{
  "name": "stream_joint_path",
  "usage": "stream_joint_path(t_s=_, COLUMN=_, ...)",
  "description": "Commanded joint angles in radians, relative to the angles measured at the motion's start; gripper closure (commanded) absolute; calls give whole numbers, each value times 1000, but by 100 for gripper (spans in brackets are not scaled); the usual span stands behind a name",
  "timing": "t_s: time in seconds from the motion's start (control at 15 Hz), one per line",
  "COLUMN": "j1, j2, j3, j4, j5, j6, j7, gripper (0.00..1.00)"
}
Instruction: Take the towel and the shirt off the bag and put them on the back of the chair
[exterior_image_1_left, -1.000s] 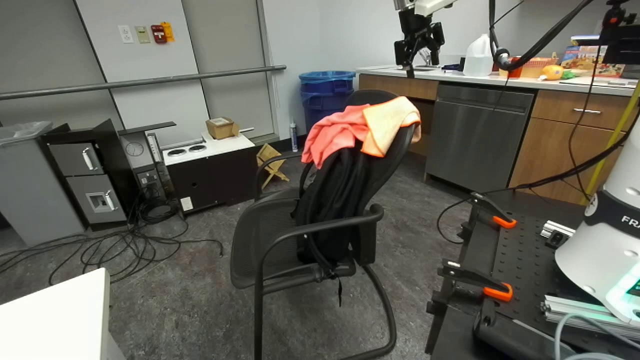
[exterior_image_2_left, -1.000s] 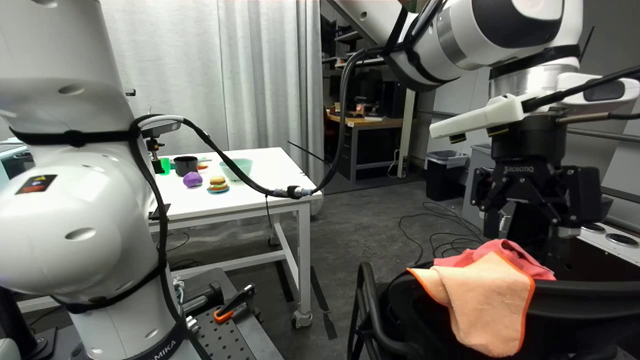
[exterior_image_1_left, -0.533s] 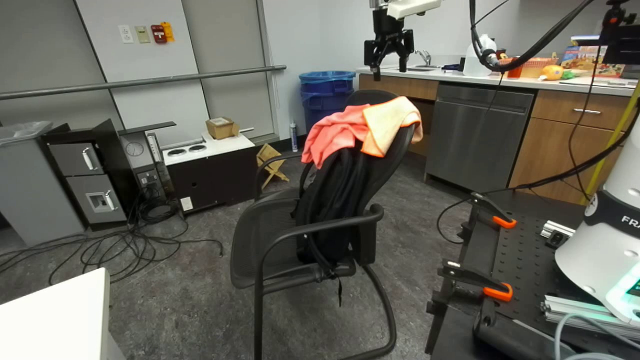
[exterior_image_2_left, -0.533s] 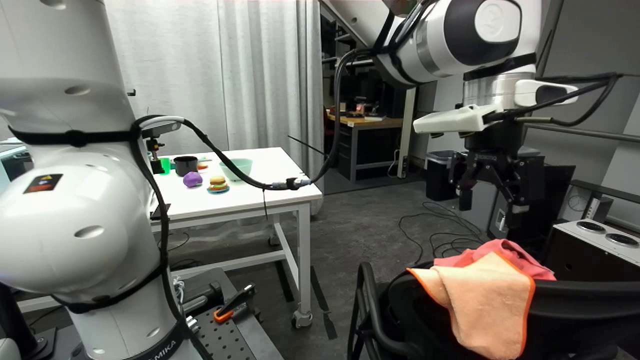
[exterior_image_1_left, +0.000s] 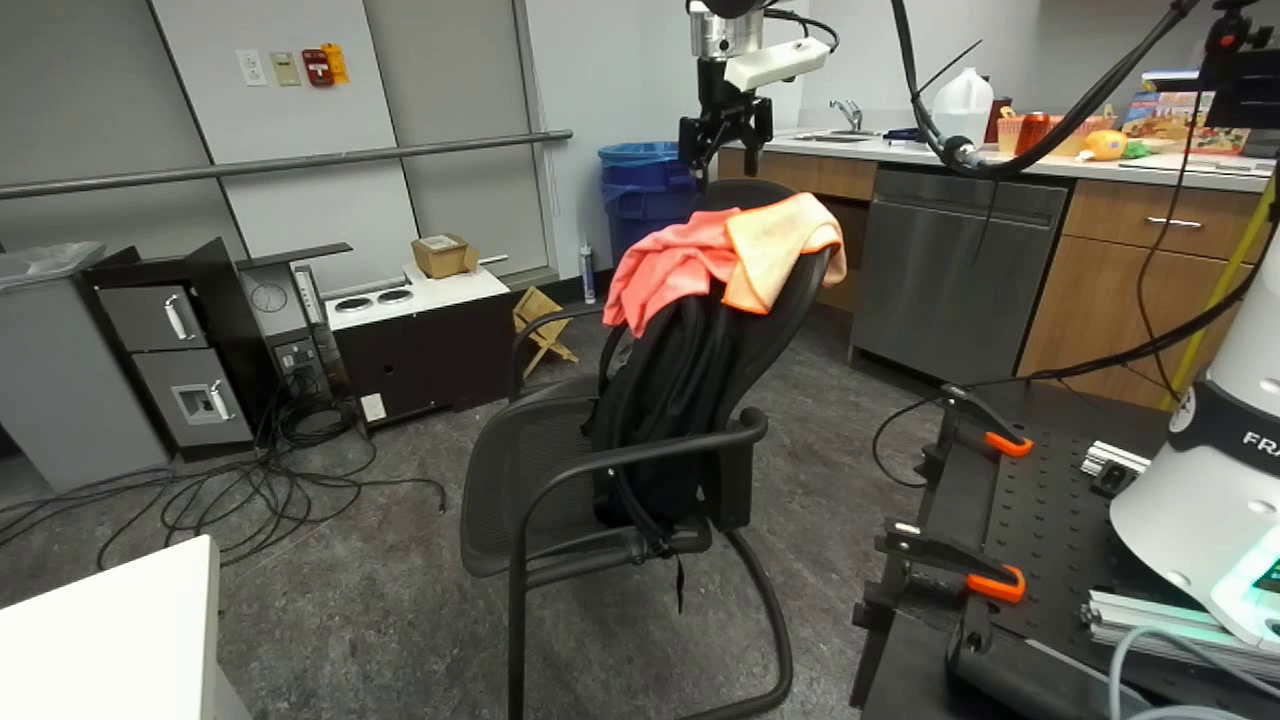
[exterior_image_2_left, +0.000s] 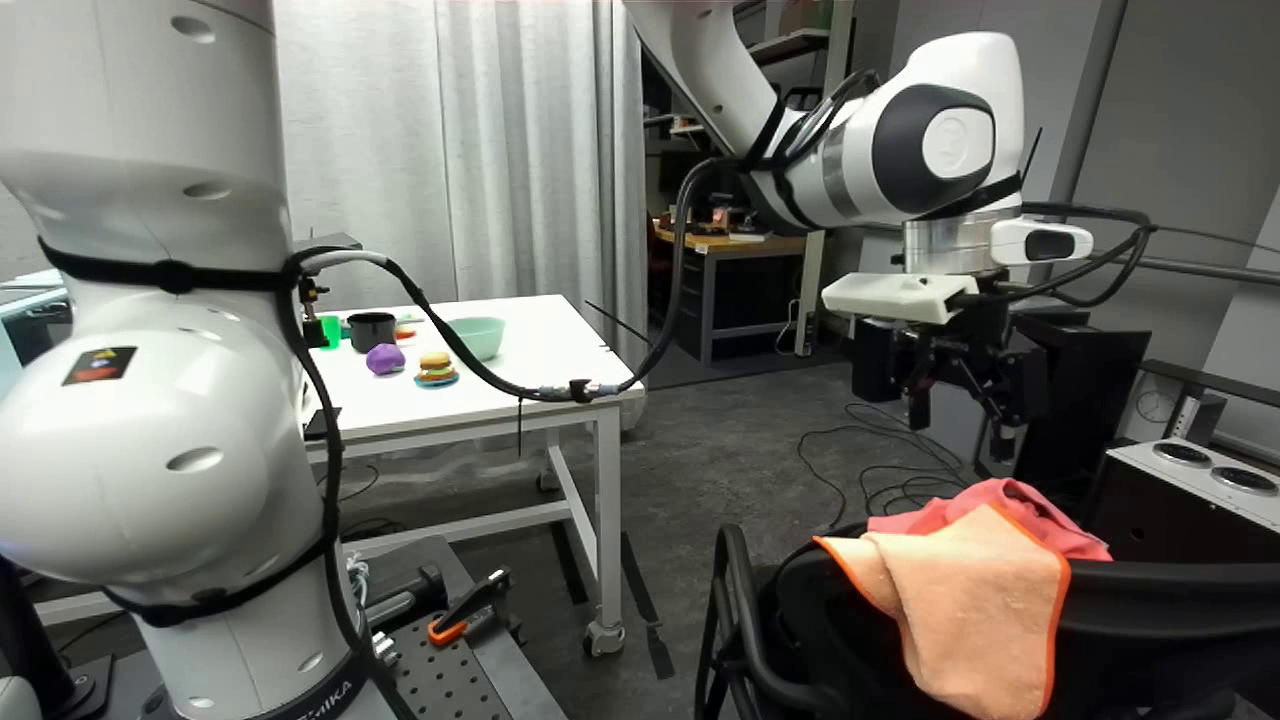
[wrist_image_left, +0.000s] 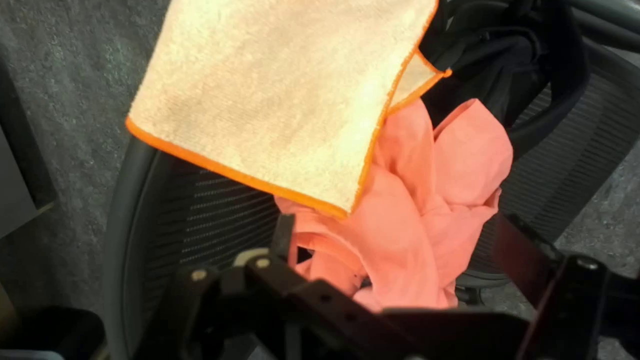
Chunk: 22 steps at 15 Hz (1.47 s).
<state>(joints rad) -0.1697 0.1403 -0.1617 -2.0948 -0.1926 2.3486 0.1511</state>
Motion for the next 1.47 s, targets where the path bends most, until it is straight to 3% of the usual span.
stream_joint_path(t_s=0.0, j1=16, j2=88, j3=-9, j4=68, j5=-8, j6=37, j7=37, gripper=0)
stream_joint_path(t_s=0.67, j1=24, j2=236, j3=-48, j4=153, j5=-34, j6=93, j7=66, gripper=0)
stream_joint_path(t_s=0.8, j1=21, j2=245, j3=-47, j4=159, j5=-22, j6=84, j7=53, gripper=28)
stream_joint_path(t_s=1.4, j1=11, j2=216, j3=-36, j4=168, j5=9, j6=90, j7=23, gripper=98)
